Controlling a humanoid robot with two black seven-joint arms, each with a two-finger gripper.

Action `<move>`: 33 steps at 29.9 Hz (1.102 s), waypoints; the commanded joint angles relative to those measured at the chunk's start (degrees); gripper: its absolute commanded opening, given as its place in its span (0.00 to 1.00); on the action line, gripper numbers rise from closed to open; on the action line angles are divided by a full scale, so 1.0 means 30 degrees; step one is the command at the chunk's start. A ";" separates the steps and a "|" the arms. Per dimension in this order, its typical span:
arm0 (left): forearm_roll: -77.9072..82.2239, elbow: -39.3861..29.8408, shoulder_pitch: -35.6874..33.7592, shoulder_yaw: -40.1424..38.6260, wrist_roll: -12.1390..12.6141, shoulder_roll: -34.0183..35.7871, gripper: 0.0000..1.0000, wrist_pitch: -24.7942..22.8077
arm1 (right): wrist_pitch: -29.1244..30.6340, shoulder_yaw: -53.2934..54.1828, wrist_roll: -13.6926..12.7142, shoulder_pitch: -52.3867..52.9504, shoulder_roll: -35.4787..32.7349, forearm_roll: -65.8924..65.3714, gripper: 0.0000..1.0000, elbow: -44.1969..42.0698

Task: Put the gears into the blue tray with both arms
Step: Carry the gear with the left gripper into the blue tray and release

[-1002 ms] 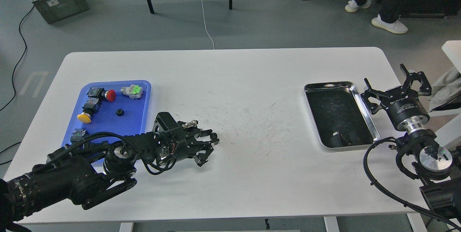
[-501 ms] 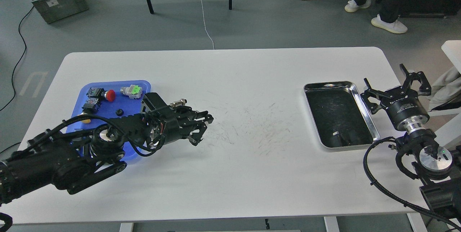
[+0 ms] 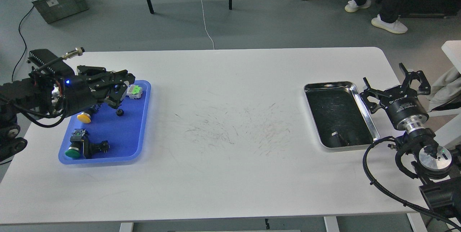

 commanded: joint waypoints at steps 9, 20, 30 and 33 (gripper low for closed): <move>-0.0460 0.3024 0.3638 -0.0177 0.0131 -0.1590 0.05 0.1340 | 0.0000 -0.0067 -0.0060 0.0111 -0.0031 -0.0001 0.97 0.0078; -0.0021 0.5342 0.3755 0.0087 0.0131 -0.3818 0.06 0.1311 | 0.0000 -0.0067 -0.0031 0.0082 -0.0031 -0.0030 0.97 -0.0097; -0.0021 0.6193 0.3872 0.0116 0.0160 -0.4229 0.28 0.1252 | 0.0000 -0.0067 -0.0031 0.0082 -0.0031 -0.0030 0.97 -0.0097; -0.0021 0.6193 0.3989 0.0087 0.0160 -0.4229 0.33 0.1252 | 0.0000 -0.0067 -0.0031 0.0082 -0.0031 -0.0030 0.97 -0.0068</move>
